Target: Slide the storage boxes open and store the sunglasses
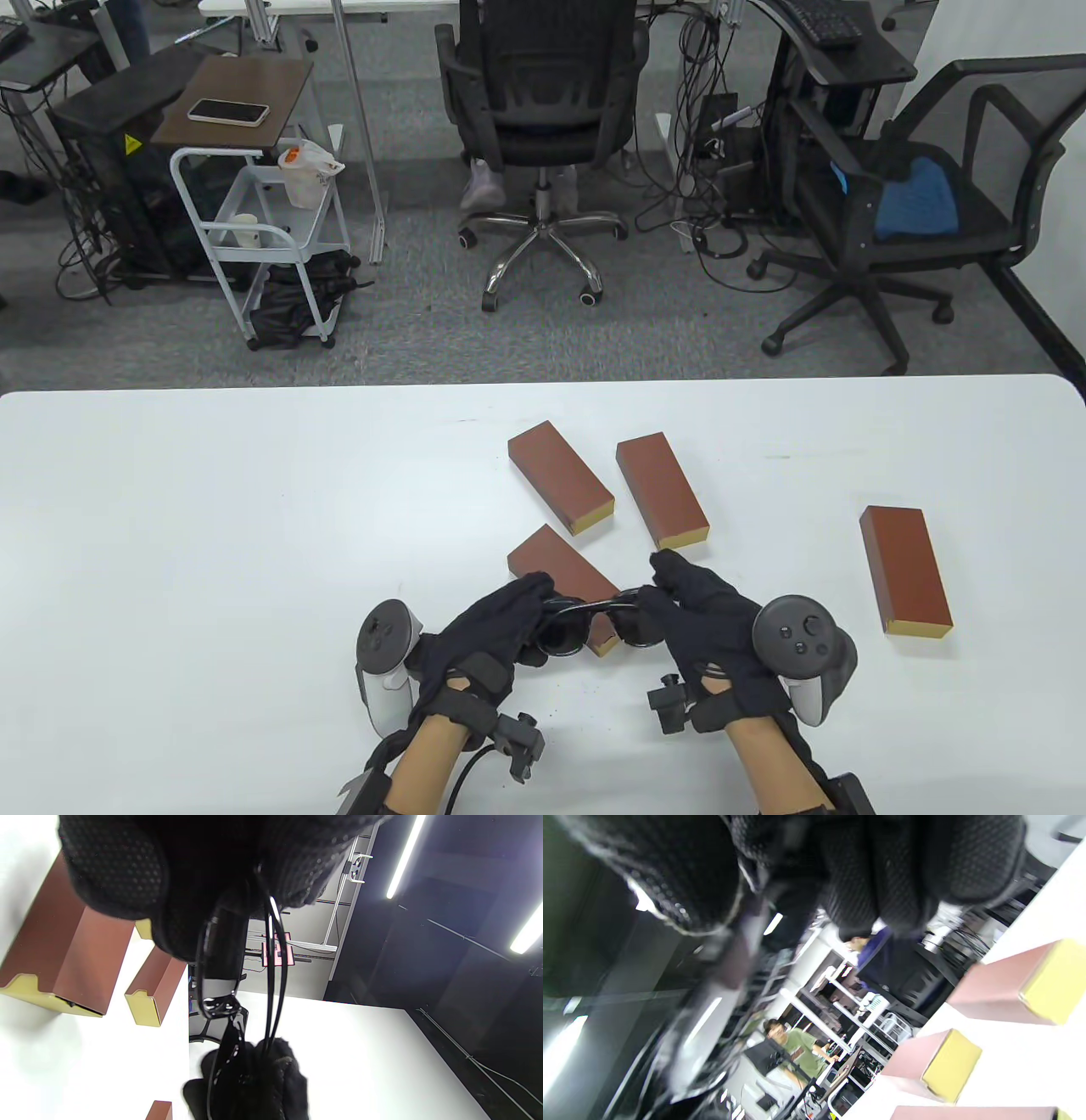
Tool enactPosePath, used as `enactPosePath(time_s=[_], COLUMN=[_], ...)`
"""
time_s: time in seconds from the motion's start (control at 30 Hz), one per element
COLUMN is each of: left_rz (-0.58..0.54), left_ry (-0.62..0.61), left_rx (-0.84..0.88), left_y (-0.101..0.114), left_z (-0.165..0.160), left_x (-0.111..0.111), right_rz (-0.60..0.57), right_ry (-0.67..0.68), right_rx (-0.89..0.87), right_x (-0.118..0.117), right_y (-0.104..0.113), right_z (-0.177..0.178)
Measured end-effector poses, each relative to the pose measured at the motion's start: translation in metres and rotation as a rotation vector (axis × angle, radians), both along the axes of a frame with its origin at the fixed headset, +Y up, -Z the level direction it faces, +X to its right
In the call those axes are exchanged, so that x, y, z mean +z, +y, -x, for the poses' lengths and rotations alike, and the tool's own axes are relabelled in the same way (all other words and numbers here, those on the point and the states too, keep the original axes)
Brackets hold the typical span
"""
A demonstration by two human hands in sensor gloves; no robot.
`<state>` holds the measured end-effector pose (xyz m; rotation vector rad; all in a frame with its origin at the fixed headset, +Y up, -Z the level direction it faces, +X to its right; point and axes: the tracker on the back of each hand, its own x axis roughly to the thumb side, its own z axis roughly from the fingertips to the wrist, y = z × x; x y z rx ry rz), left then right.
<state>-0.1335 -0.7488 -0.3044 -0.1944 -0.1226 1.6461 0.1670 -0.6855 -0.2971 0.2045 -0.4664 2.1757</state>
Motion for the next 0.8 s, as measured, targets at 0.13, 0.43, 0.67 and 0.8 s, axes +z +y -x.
enactPosePath(time_s=[0.13, 0.43, 0.67, 0.8], left_rz=[-0.004, -0.017, -0.069, -0.136], left_ry=[-0.007, -0.079, -0.063, 0.080], left_rx=[-0.044, -0.090, -0.265, -0.457], left_y=[-0.003, -0.006, 0.000, 0.007], left_z=[0.000, -0.006, -0.002, 0.012], left_x=[-0.001, -0.001, -0.001, 0.001], right_rz=[-0.113, -0.241, -0.137, 0.018], right_ry=[0.131, 0.106, 0.131, 0.225], right_rx=[0.310, 0.727, 0.733, 0.780], right_x=[0.010, 0.024, 0.019, 0.013], right_y=[0.012, 0.011, 0.009, -0.002], right_z=[0.028, 0.065, 0.063, 0.064])
